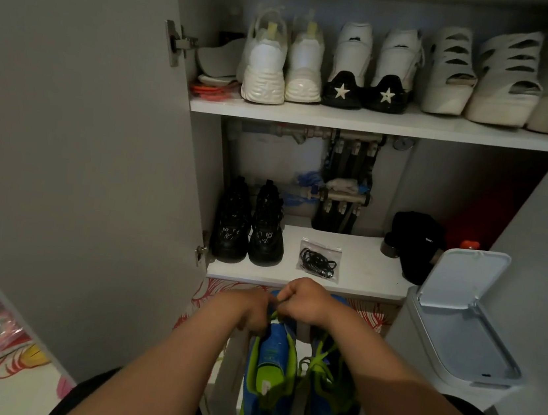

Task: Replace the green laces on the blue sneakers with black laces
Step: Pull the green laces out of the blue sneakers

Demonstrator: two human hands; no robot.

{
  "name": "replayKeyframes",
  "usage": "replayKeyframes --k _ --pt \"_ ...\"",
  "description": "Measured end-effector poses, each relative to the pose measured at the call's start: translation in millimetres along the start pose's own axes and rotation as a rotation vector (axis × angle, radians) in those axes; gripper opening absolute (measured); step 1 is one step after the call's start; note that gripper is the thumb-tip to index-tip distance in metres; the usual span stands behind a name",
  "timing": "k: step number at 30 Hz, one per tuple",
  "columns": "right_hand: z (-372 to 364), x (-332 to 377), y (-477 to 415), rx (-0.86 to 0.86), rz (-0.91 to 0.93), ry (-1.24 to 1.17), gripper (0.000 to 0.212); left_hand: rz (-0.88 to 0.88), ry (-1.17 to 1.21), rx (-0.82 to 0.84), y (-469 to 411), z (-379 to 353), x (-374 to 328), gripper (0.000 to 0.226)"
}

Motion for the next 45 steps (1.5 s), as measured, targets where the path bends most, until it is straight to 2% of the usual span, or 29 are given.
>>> replayKeyframes --k 3,6,9,12,13,17,21,22,24,27,32,36,41,45 --pt "4.6 -2.3 3.8 -0.022 0.002 0.279 0.018 0.018 0.079 0.050 -3.6 7.2 4.4 0.076" --pt "9.4 -3.3 3.5 -0.095 -0.005 0.346 0.015 -0.019 -0.035 0.006 -7.0 9.6 2.2 0.072" --pt "12.7 -1.2 -1.1 -0.167 0.019 0.174 0.014 -0.106 0.004 -0.081 -13.3 11.0 -6.0 0.047" --pt "15.6 -3.5 -6.3 -0.288 0.015 -0.032 0.023 -0.115 0.227 -0.152 -17.3 15.0 -5.1 0.008" --pt "16.2 -5.7 -8.3 -0.318 0.005 -0.077 0.026 -0.098 0.295 -0.142 -18.2 15.3 -2.4 0.003" --pt "15.7 -9.9 -14.1 -0.280 -0.004 -0.224 0.022 -0.036 0.365 -0.067 -22.2 11.5 8.8 0.003" --pt "13.9 -4.5 -13.8 -0.214 0.008 -0.283 0.020 -0.088 0.478 -0.265 -26.9 17.9 5.1 0.023" --pt "12.9 -2.2 -13.2 -0.197 0.010 -0.306 0.020 -0.115 0.470 -0.265 -27.7 19.0 3.4 0.021" --pt "11.6 1.0 -12.1 -0.174 -0.004 -0.378 0.021 -0.117 0.408 -0.187 -28.4 16.8 1.7 0.006" --pt "13.0 2.4 -12.2 -0.196 -0.032 -0.444 0.021 -0.062 0.265 -0.115 -28.0 13.5 4.4 0.006" --pt "15.5 -5.3 -15.8 -0.234 -0.069 -0.325 0.025 -0.022 0.181 -0.230 -23.3 25.2 8.0 0.019" --pt "12.3 -7.7 -17.8 -0.196 -0.055 -0.225 0.013 -0.074 0.265 -0.320 -20.7 30.3 3.7 0.020" --pt "5.1 3.4 -15.6 -0.080 0.007 -0.166 0.025 -0.145 0.432 -0.433 -22.4 30.9 -4.7 0.029" --pt "-0.4 1.3 -15.4 -0.068 -0.005 -0.196 0.020 -0.222 0.532 -0.423 -20.8 32.0 -4.5 0.023"
Point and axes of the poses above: each hand's wrist, its own y-axis away from the middle knuckle, its own z-axis out of the back of the hand, x = y × z, the point moved 1 cm from there along -y, towards the middle knuckle, and after that the axes turned 2 degrees about -y, right-handed, at the moved point
